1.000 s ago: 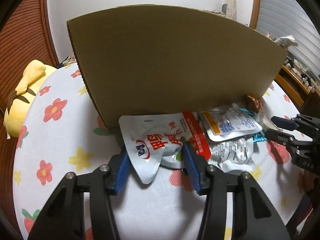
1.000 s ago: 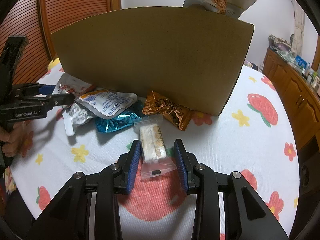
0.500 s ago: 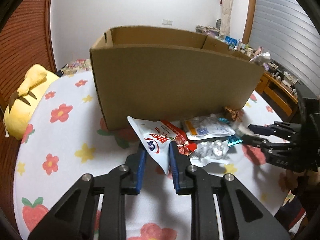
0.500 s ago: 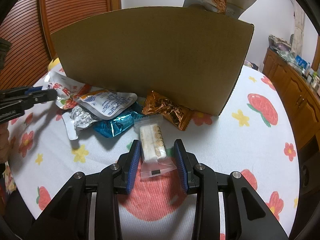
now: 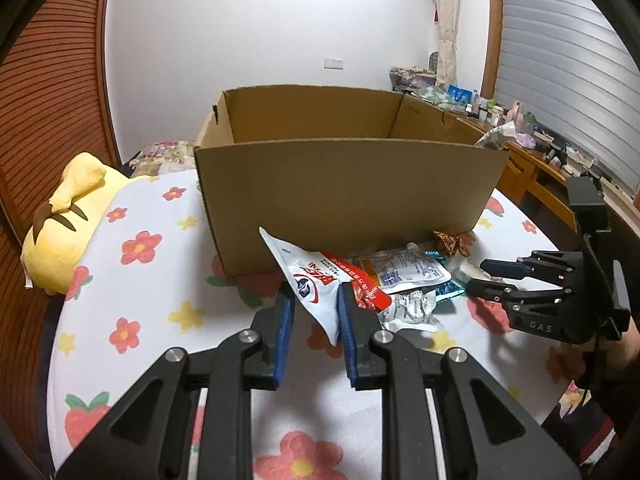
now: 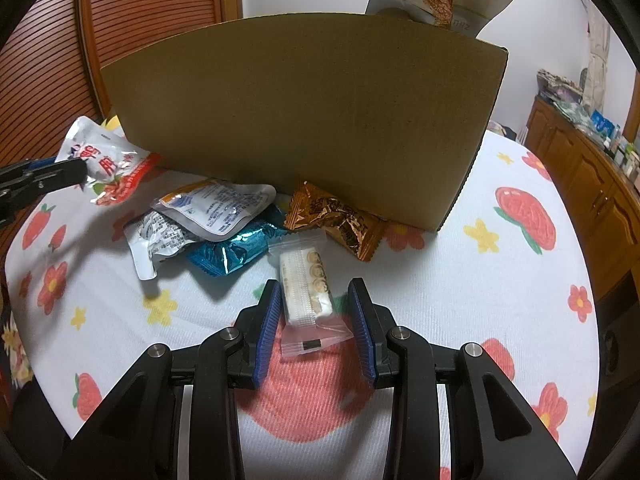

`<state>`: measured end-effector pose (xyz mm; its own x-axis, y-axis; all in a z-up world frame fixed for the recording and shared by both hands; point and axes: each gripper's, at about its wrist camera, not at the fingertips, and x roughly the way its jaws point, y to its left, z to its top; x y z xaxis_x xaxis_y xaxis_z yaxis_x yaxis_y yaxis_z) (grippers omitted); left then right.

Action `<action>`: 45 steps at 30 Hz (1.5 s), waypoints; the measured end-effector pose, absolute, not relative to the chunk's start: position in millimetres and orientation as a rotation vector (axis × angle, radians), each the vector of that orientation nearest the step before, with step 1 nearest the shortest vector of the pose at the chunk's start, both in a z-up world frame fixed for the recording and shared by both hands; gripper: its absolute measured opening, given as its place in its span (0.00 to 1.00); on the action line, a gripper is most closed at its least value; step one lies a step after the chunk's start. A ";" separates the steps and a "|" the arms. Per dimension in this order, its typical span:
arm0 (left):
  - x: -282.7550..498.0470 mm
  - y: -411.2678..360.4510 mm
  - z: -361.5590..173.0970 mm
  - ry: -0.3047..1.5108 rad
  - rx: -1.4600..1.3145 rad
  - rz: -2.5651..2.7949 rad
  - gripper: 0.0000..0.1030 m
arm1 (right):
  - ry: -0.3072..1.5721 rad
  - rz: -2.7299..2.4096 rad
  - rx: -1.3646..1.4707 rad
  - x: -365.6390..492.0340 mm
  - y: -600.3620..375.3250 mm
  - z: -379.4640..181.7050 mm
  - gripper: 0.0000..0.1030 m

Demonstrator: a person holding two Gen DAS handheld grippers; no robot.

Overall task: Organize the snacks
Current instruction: 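Lift both held snacks and carry them over the cardboard box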

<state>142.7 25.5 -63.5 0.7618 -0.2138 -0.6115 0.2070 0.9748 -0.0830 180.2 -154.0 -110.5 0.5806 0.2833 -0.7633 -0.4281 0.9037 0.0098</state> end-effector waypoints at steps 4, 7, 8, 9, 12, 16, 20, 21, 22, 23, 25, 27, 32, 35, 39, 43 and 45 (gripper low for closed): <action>134.5 26.3 -55.8 0.646 -0.013 -0.229 0.19 | 0.856 0.418 -0.184 180.4 -154.4 -110.8 0.33; 130.8 24.9 -50.9 0.638 -0.018 -0.239 0.19 | 0.856 0.440 -0.178 180.4 -155.0 -110.5 0.26; 130.1 24.3 -49.7 0.637 -0.019 -0.242 0.19 | 0.854 0.443 -0.178 180.2 -155.2 -110.4 0.25; 129.1 23.6 -48.5 0.634 -0.017 -0.243 0.19 | 0.854 0.445 -0.181 180.0 -154.6 -110.2 0.23; 126.4 21.3 -44.0 0.625 -0.012 -0.252 0.19 | 0.849 0.453 -0.194 179.9 -152.8 -108.8 0.20; 123.8 19.2 -36.4 0.607 -0.008 -0.257 0.19 | 0.830 0.468 -0.190 176.5 -154.7 -103.9 0.19; 122.9 17.4 -25.8 0.583 -0.006 -0.261 0.19 | 0.807 0.482 -0.171 168.5 -156.8 -95.1 0.19; 123.1 17.1 -23.6 0.578 -0.006 -0.262 0.19 | 0.796 0.485 -0.174 165.9 -156.6 -90.9 0.19; 123.1 16.5 -20.4 0.571 -0.005 -0.264 0.19 | 0.785 0.488 -0.178 161.5 -155.0 -86.5 0.19; 123.1 15.8 -17.0 0.564 -0.004 -0.267 0.19 | 0.773 0.493 -0.179 158.8 -154.2 -80.9 0.19; 123.4 14.5 -11.2 0.551 0.002 -0.268 0.19 | 0.749 0.503 -0.180 154.5 -153.7 -70.4 0.19; 124.5 14.0 -5.6 0.540 0.004 -0.269 0.19 | 0.720 0.512 -0.177 148.5 -152.1 -57.5 0.19; 131.1 15.3 5.2 0.522 0.005 -0.264 0.19 | 0.672 0.531 -0.170 141.9 -148.4 -35.3 0.19; 134.3 15.8 9.1 0.519 0.005 -0.267 0.19 | 0.653 0.542 -0.167 137.4 -145.7 -26.9 0.19; 140.7 16.7 13.8 0.511 0.017 -0.261 0.19 | 0.629 0.551 -0.169 135.9 -142.6 -17.0 0.19; 147.7 15.5 17.5 0.504 0.040 -0.239 0.19 | 0.608 0.543 -0.168 138.4 -141.0 -10.1 0.19; 150.5 15.9 19.2 0.502 0.044 -0.234 0.19 | 0.602 0.534 -0.168 141.4 -140.0 -6.9 0.19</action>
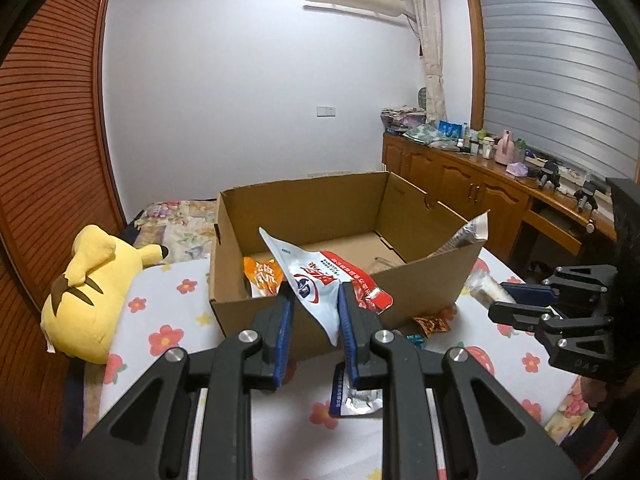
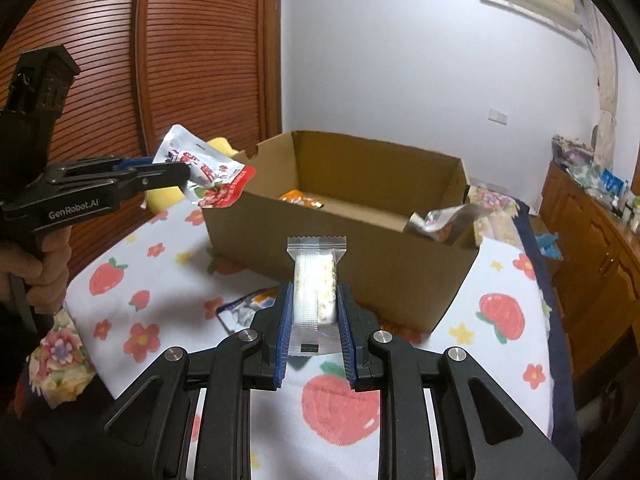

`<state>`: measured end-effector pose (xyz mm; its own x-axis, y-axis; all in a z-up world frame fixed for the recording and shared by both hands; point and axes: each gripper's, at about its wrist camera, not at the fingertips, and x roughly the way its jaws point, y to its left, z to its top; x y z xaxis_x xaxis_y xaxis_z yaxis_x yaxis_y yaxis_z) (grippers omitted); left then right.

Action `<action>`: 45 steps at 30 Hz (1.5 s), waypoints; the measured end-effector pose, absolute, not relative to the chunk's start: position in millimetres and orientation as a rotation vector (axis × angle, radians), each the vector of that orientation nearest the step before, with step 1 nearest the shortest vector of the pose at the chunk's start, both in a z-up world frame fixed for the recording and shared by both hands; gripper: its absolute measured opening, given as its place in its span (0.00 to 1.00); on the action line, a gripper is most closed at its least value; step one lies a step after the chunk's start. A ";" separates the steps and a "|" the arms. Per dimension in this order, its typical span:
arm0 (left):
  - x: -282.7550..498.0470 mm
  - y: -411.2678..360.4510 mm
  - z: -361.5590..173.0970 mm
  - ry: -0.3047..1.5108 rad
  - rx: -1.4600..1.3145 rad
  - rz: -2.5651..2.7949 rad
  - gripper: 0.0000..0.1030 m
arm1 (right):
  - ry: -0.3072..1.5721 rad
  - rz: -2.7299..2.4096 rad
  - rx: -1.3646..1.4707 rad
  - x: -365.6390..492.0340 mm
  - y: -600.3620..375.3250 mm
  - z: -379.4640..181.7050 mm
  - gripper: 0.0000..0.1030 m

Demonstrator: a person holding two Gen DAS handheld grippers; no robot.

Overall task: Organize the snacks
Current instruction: 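Lift both held snacks and carry them over the cardboard box, then open both grippers to drop the snacks into the box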

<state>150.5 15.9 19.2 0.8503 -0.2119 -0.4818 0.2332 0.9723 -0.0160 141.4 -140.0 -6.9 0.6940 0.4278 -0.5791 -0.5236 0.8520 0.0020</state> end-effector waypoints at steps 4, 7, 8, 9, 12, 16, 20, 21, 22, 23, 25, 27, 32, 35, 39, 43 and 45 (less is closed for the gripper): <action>155.8 15.6 21.6 0.503 0.057 -0.227 0.19 | 0.589 0.527 -0.168 145.2 -139.9 -0.3 0.19; 162.2 15.3 22.3 0.509 0.067 -0.220 0.20 | 0.575 0.524 -0.161 148.6 -141.2 6.7 0.19; 164.5 15.6 22.7 0.511 0.069 -0.218 0.20 | 0.571 0.523 -0.159 150.0 -141.5 9.0 0.19; 167.1 15.5 22.5 0.514 0.069 -0.216 0.20 | 0.567 0.523 -0.155 151.8 -142.1 11.2 0.19; 177.6 16.7 19.8 0.529 0.070 -0.205 0.20 | 0.559 0.515 -0.151 158.5 -142.6 16.4 0.19; 192.0 20.8 14.8 0.554 0.057 -0.199 0.20 | 0.559 0.507 -0.149 168.3 -141.9 18.6 0.19; 204.8 21.9 12.6 0.569 0.051 -0.188 0.20 | 0.565 0.502 -0.152 178.1 -139.8 18.2 0.19; 208.2 22.5 11.9 0.574 0.047 -0.184 0.20 | 0.568 0.502 -0.150 180.5 -139.4 18.0 0.19; 209.8 22.7 11.4 0.576 0.044 -0.180 0.20 | 0.572 0.501 -0.150 184.0 -138.3 17.6 0.19; 211.2 22.8 10.1 0.579 0.042 -0.176 0.20 | 0.573 0.500 -0.150 185.9 -137.9 17.4 0.19; 214.5 22.7 6.1 0.587 0.041 -0.165 0.20 | 0.579 0.499 -0.150 191.6 -135.5 17.0 0.19; 217.7 22.9 2.7 0.595 0.037 -0.157 0.20 | 0.586 0.500 -0.140 197.8 -132.8 16.0 0.19; 224.2 24.0 -3.2 0.611 0.031 -0.144 0.20 | 0.597 0.495 -0.140 210.6 -120.2 11.4 0.19; 225.4 25.2 -5.0 0.616 0.023 -0.140 0.21 | 0.607 0.488 -0.150 219.1 -111.7 8.0 0.19; 224.2 26.2 -3.0 0.609 0.017 -0.139 0.23 | 0.619 0.482 -0.161 225.7 -104.5 2.3 0.19; 222.4 24.2 -0.1 0.602 0.028 -0.139 0.23 | 0.629 0.476 -0.157 231.8 -101.4 -1.0 0.20; 221.6 22.9 1.3 0.599 0.031 -0.140 0.23 | 0.633 0.477 -0.148 235.5 -101.2 0.3 0.20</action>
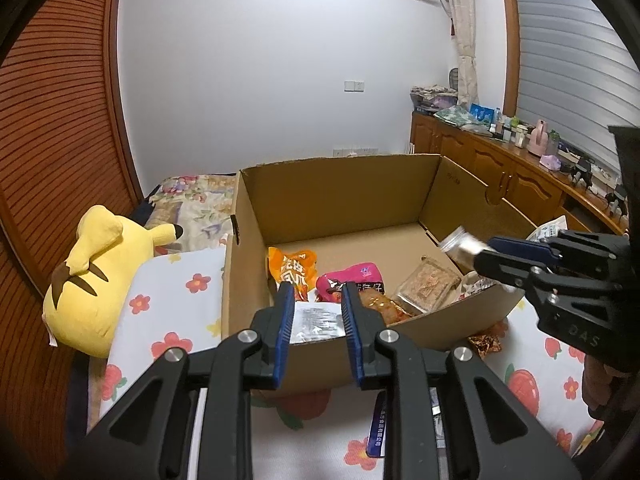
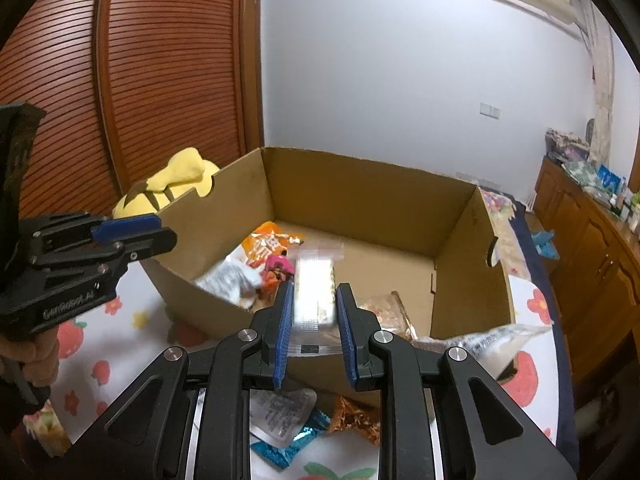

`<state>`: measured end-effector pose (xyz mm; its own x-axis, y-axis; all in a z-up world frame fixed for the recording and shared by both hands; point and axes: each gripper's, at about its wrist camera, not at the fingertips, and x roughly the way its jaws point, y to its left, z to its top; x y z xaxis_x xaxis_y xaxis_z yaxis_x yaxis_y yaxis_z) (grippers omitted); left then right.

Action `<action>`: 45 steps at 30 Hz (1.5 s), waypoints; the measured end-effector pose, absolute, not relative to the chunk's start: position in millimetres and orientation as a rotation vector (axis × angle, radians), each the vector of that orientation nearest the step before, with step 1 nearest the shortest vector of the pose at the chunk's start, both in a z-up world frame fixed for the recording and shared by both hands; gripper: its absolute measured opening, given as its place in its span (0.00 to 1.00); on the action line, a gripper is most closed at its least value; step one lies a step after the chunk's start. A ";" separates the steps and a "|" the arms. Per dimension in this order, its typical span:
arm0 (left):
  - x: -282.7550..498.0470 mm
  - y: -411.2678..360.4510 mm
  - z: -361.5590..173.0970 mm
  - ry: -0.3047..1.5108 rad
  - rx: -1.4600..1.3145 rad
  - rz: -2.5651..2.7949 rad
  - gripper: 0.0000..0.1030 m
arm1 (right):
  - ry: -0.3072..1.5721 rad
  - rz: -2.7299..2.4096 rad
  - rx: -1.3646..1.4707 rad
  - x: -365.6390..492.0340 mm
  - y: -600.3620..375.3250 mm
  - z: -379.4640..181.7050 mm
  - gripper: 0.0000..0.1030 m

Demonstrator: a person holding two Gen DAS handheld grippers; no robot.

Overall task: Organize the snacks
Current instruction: 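Open both grippers to drop the snacks into the box, then move the right gripper to the copper foil candy and grasp it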

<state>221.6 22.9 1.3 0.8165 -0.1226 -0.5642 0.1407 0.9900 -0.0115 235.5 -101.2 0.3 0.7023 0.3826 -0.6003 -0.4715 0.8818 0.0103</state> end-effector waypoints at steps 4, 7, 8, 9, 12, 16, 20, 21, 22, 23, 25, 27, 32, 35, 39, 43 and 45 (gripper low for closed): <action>218.9 22.9 4.6 0.591 0.032 -0.144 0.23 | 0.635 0.474 -0.160 240.9 -96.2 3.6 0.20; 216.3 23.6 6.7 0.586 0.032 -0.150 0.23 | 0.639 0.470 -0.161 245.2 -93.5 3.9 0.20; 215.3 23.5 7.3 0.584 0.033 -0.151 0.24 | 0.641 0.470 -0.157 247.3 -92.9 3.9 0.20; 213.8 23.3 7.9 0.582 0.035 -0.152 0.25 | 0.646 0.468 -0.151 250.0 -92.6 3.7 0.20; 206.6 22.8 8.8 0.576 0.039 -0.162 0.28 | 0.653 0.463 -0.141 254.3 -92.9 2.3 0.34; 195.3 23.8 8.5 0.571 0.019 -0.180 0.34 | 0.642 0.481 -0.110 250.4 -99.9 4.7 0.35; 179.0 19.6 7.6 0.562 0.037 -0.205 0.39 | 0.618 0.504 -0.105 235.4 -105.6 9.5 0.36; 174.5 17.9 6.9 0.560 0.045 -0.214 0.41 | 0.607 0.512 -0.107 228.8 -107.0 11.8 0.37; 171.9 16.9 6.5 0.560 0.051 -0.223 0.43 | 0.600 0.521 -0.109 223.4 -107.7 13.8 0.37; 167.8 15.1 5.4 0.561 0.057 -0.234 0.45 | 0.591 0.527 -0.111 217.5 -109.0 15.9 0.37; 161.8 11.7 2.7 0.563 0.065 -0.250 0.46 | 0.579 0.538 -0.113 205.5 -111.9 18.6 0.39; 154.9 6.0 -2.5 0.569 0.076 -0.267 0.46 | 0.576 0.550 -0.110 194.2 -115.7 19.5 0.40; 145.8 -7.9 -20.7 0.595 0.093 -0.293 0.47 | 0.586 0.557 -0.110 175.2 -125.0 12.8 0.41; 146.5 -15.5 -35.3 0.629 0.092 -0.312 0.48 | 0.599 0.549 -0.107 168.4 -132.9 5.6 0.43; 149.2 -22.1 -52.4 0.668 0.079 -0.348 0.51 | 0.625 0.510 -0.104 166.3 -143.7 -8.8 0.53; 156.2 -28.0 -69.2 0.708 0.086 -0.342 0.54 | 0.656 0.485 -0.092 170.4 -152.6 -23.3 0.55; 160.3 -31.1 -77.3 0.725 0.090 -0.339 0.55 | 0.676 0.480 -0.091 174.7 -154.3 -31.1 0.56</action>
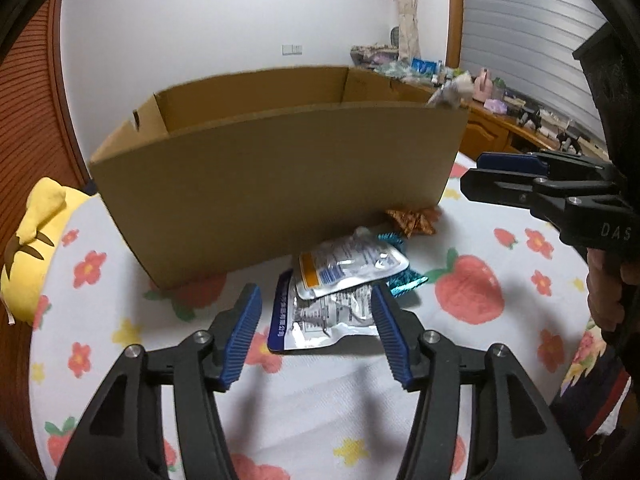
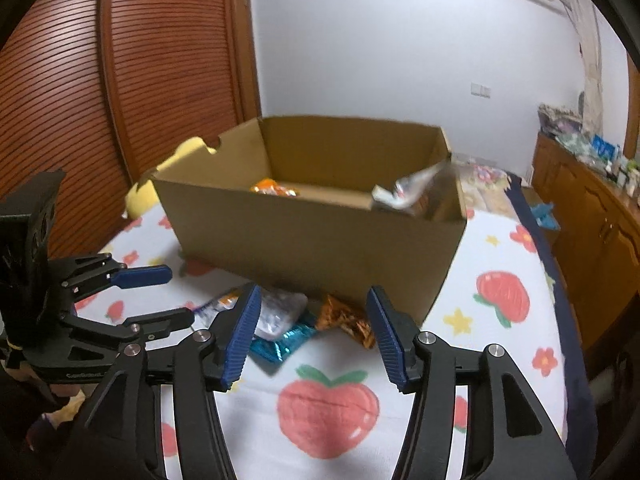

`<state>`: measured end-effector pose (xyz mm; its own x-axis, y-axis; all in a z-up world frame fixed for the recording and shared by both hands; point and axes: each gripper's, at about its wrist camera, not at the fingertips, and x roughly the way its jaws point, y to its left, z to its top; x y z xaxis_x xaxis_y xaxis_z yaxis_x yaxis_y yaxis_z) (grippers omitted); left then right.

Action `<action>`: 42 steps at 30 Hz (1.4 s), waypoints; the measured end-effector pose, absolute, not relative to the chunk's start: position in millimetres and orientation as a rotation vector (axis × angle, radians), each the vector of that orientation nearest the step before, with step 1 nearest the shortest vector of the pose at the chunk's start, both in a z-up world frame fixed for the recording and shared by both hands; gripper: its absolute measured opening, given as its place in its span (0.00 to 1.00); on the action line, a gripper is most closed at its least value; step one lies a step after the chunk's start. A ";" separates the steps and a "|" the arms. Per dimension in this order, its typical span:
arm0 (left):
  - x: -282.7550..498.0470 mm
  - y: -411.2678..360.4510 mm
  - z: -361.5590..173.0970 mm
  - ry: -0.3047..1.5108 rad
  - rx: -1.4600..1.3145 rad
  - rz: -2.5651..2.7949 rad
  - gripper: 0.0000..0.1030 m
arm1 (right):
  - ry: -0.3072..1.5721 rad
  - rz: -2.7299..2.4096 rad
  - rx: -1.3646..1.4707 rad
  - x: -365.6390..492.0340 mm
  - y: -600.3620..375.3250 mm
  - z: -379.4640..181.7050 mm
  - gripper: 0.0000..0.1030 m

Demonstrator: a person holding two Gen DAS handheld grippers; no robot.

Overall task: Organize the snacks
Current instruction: 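Move the right gripper to the copper foil candy and grasp it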

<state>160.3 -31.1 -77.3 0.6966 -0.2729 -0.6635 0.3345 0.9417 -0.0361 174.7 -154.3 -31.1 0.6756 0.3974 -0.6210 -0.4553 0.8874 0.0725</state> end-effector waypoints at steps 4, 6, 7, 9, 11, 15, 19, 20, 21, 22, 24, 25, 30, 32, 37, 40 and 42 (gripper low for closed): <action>163.5 -32.3 -85.5 0.745 0.078 -0.335 0.56 | 0.716 0.468 -0.087 186.4 -158.7 -45.2 0.59; 164.4 -32.8 -87.6 0.754 0.073 -0.331 0.57 | 0.739 0.460 -0.079 193.1 -160.7 -52.0 0.62; 165.4 -33.5 -88.3 0.757 0.077 -0.324 0.57 | 0.747 0.451 -0.081 196.2 -161.3 -55.3 0.62; 165.3 -35.8 -89.4 0.759 0.086 -0.326 0.58 | 0.764 0.437 -0.082 203.3 -161.7 -62.7 0.64; 164.0 -36.7 -90.7 0.761 0.085 -0.333 0.58 | 0.788 0.430 -0.072 210.7 -162.0 -69.3 0.64; 165.2 -35.6 -94.2 0.771 0.074 -0.337 0.58 | 0.835 0.412 -0.069 224.1 -159.7 -84.0 0.64; 167.0 -32.5 -95.4 0.776 0.058 -0.347 0.59 | 0.861 0.403 -0.056 232.0 -158.6 -93.6 0.66; 167.4 -31.7 -95.0 0.776 0.055 -0.347 0.59 | 0.864 0.398 -0.056 233.1 -158.3 -95.4 0.66; 167.2 -31.0 -95.1 0.777 0.052 -0.348 0.59 | 0.867 0.399 -0.053 234.9 -157.9 -96.7 0.68; 167.3 -30.6 -95.4 0.778 0.048 -0.349 0.60 | 0.869 0.398 -0.053 236.4 -157.4 -97.7 0.68; 167.1 -28.3 -95.9 0.781 0.036 -0.353 0.60 | 0.877 0.388 -0.059 237.7 -156.7 -99.9 0.69; 167.5 -28.3 -96.2 0.782 0.032 -0.354 0.60 | 0.882 0.386 -0.060 238.3 -156.8 -100.6 0.69; 169.0 -28.1 -96.0 0.787 0.020 -0.360 0.61 | 0.898 0.373 -0.071 240.7 -156.5 -101.7 0.71; 169.1 -28.2 -97.5 0.795 0.022 -0.359 0.61 | 0.902 0.363 -0.104 241.6 -150.1 -101.7 0.71; 172.5 -29.1 -97.8 0.800 0.026 -0.352 0.61 | 0.896 0.347 -0.133 237.2 -146.6 -99.6 0.55; 172.6 -27.6 -97.9 0.800 0.021 -0.352 0.61 | 0.893 0.351 -0.137 231.6 -149.4 -97.8 0.44; 172.4 -27.9 -97.8 0.799 0.025 -0.351 0.61 | 0.887 0.359 -0.136 226.4 -151.7 -96.4 0.39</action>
<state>172.4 -27.9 -97.8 0.6431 -0.2986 -0.7052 0.3171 0.9420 -0.1097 226.4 -151.7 -96.4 0.5768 0.2498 -0.7777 -0.3614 0.9319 0.0313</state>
